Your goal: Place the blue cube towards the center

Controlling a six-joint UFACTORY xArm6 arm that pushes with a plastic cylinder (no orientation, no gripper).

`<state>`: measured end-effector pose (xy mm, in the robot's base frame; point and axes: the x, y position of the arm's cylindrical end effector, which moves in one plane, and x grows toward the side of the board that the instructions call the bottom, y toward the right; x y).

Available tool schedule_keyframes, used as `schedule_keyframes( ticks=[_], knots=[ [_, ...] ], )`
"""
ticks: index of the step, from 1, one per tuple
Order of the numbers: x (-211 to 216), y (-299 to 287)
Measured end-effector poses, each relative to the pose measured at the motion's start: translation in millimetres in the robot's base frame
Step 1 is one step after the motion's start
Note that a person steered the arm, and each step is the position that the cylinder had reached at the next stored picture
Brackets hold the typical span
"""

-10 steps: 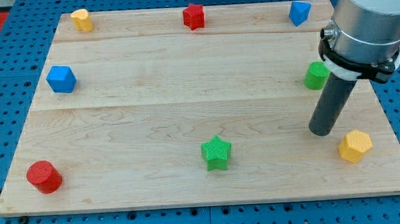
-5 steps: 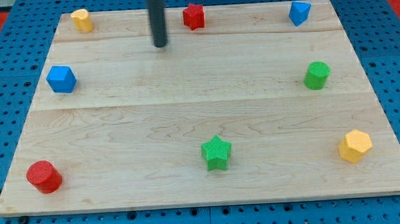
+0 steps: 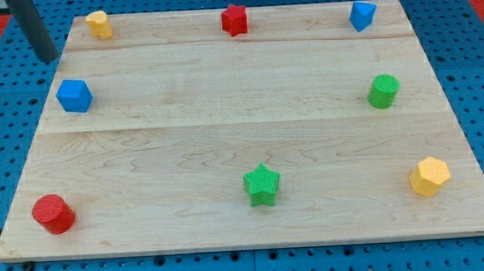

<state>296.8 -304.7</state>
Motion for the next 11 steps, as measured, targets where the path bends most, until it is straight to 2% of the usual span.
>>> schedule_keyframes(
  ticks=[3, 6, 7, 9, 10, 11],
  knots=[
    [12.2, 0.3],
    [75.5, 11.4],
    [88.8, 74.0],
    [116.5, 257.1],
    [80.8, 265.8],
    [63.6, 318.0]
  ],
)
